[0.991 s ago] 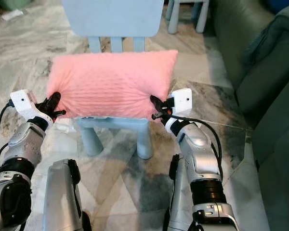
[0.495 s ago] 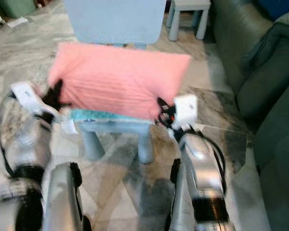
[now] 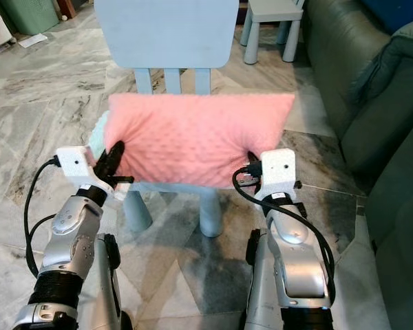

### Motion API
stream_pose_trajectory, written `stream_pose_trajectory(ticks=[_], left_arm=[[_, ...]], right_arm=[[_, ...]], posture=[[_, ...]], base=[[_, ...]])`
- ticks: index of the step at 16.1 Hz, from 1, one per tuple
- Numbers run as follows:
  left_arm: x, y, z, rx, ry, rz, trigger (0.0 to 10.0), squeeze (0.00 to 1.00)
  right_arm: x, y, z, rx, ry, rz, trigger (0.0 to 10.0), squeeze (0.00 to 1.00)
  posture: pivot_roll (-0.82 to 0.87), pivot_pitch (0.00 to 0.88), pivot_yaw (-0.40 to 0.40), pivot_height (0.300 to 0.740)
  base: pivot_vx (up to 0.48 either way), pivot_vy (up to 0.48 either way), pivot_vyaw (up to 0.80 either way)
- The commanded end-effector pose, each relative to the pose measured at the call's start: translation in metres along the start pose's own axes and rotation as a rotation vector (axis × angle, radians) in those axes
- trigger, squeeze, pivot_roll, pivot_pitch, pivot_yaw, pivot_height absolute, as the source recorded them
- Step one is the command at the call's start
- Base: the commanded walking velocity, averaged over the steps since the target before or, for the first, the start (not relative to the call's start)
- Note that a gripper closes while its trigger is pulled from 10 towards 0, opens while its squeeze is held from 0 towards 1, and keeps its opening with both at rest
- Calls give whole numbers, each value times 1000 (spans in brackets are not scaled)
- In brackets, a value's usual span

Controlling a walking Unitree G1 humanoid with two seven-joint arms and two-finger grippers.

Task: Move the pillow to the sofa

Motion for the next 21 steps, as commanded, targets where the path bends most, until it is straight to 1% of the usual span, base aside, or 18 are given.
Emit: stream_pose_trajectory(ticks=[1, 3, 4, 5, 6, 15, 18, 21], left_arm=[[-1, 7, 0, -10, 4, -16, 10000, 0], [-2, 7, 1, -5, 11, -9, 10000, 0], [-2, 8, 2, -4, 14, -3, 10000, 0], [-1, 7, 2, -5, 16, 3, 10000, 0], [-1, 7, 3, -6, 19, 10, 10000, 0], [-2, 2, 1, -11, 9, 40, 10000, 0], [-5, 0, -1, -11, 7, 47, 10000, 0], [-7, -1, -4, -9, 3, 53, 10000, 0]], right_arm=[[-5, 15, -4, -11, -20, -43, 10000, 0], [-10, 18, -7, -20, -31, -45, 10000, 0], [-12, 20, -8, -39, -30, -48, 10000, 0], [-13, 22, -8, -43, -33, -53, 10000, 0], [-13, 22, -9, -47, -36, -50, 10000, 0], [-14, 19, -14, -67, -55, -39, 10000, 0], [-16, 18, -15, -71, -57, -40, 10000, 0], [-18, 19, -14, -73, -55, -43, 10000, 0]], posture=[[-158, 0, 48, 387], [-154, 0, 47, 387], [-152, 0, 46, 387], [-151, 0, 46, 395], [-150, 0, 47, 410], [-158, 0, 58, 500], [-159, 0, 61, 550], [-161, 0, 64, 585]], base=[[0, 0, 0], [0, 0, 0], [0, 0, 0], [0, 0, 0], [0, 0, 0], [0, 0, 0], [0, 0, 0], [0, 0, 0]])
Point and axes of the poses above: a point about 5 cm out from each wrist's last joint towards the gripper, its own x axis pointing back from the gripper into the wrist, its own y axis along the axis of the wrist's last joint, z = x × y, the point moved 5 cm from there along -x, pointing out of the wrist towards the gripper, and after that the axes turned 5 degrees about x, right-handed, at the moved point
